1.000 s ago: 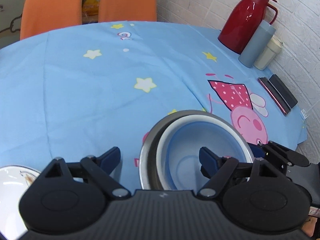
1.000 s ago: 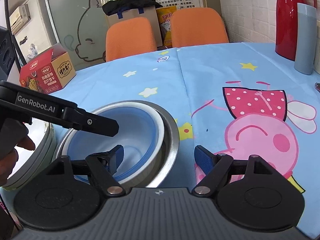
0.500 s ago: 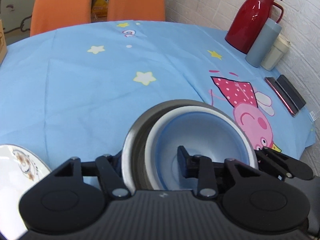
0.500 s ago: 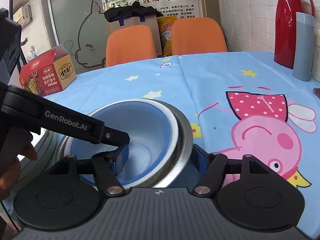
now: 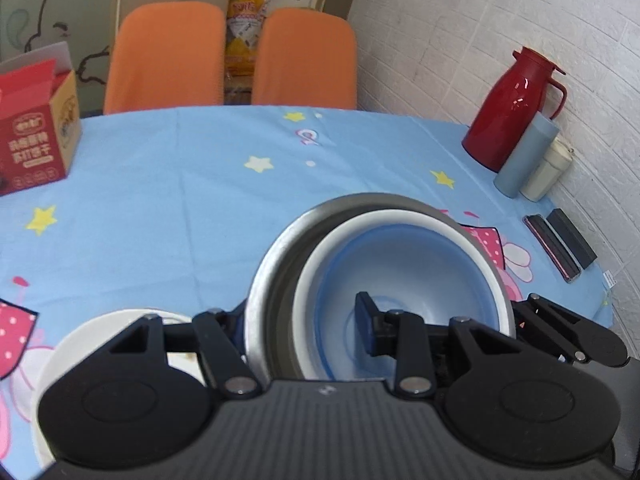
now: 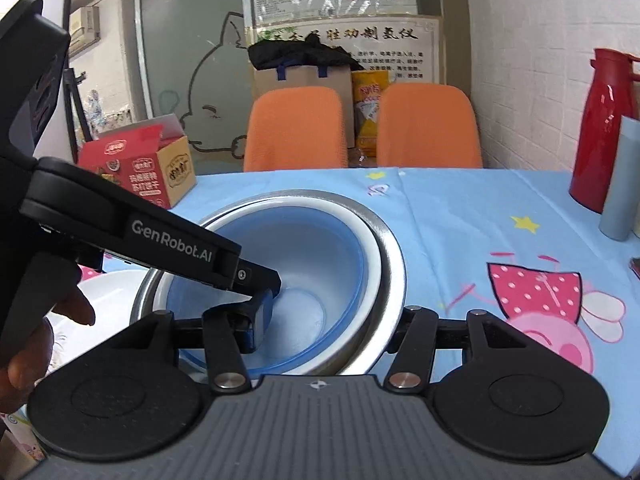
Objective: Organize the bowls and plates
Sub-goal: 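Press the blue bowl down into the nested bowls with both tools, then open both tools and pull them back from the stack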
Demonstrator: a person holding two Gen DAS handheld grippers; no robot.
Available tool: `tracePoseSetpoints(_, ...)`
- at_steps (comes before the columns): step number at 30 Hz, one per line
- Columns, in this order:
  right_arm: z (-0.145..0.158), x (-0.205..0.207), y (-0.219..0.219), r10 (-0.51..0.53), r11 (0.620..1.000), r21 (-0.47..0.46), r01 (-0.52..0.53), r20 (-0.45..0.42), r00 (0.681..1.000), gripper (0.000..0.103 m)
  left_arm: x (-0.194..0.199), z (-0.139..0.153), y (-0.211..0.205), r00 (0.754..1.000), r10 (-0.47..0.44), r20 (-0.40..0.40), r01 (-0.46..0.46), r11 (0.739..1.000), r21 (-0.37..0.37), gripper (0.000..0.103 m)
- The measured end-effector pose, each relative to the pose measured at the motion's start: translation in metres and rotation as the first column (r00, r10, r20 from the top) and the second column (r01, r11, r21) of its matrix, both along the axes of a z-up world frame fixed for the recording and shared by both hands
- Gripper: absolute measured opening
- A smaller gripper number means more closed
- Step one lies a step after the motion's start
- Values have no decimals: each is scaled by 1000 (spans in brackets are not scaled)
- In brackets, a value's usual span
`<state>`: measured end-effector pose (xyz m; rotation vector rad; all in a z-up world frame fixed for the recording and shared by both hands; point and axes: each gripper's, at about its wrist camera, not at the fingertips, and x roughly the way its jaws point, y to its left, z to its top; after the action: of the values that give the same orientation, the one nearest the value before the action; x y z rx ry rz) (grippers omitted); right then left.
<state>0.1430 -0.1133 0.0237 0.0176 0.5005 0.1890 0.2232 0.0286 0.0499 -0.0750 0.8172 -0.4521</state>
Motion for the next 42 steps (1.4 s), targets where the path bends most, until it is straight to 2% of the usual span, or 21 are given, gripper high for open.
tracePoseSetpoints(5,5,10,44,124,992,7,-124,13,992,94,-14,7,54,994,106,13,-106,994,32,33)
tracePoseSetpoints(12,-12,14,105,265,964,14,-265,-54,963,95,-31,-20,117,976,212,-45,-211,977,36,33)
tracePoseSetpoints(21,-28,15,125,266,962,-22,-271,-119,957,97,-24,-45,126,976,208,-65,-207,978,15,35)
tracePoseSetpoints(25,-35,16,128,266,961,-36,-273,-141,954,99,-25,-48,126,977,209,-44,-209,978,21,36)
tracePoseSetpoints(28,-37,17,125,265,962,-23,-271,-145,953,99,-27,-45,124,976,217,6,-217,975,43,44)
tracePoseSetpoints(29,-36,16,125,262,963,-23,-268,-140,955,100,-29,-42,123,975,219,32,-220,974,46,59)
tracePoseSetpoints(30,-34,16,124,263,963,-21,-268,-134,955,100,-31,-38,123,971,232,58,-234,971,46,79)
tracePoseSetpoints(33,-28,13,119,225,973,-32,-229,-86,970,103,-38,-21,123,955,262,142,-267,964,18,79)
tracePoseSetpoints(38,-9,10,99,156,988,-6,-156,12,988,103,-48,7,119,930,306,205,-296,952,-76,79)
tracePoseSetpoints(42,3,4,78,104,994,9,-105,62,993,103,-64,20,105,901,343,266,-323,939,-118,82)
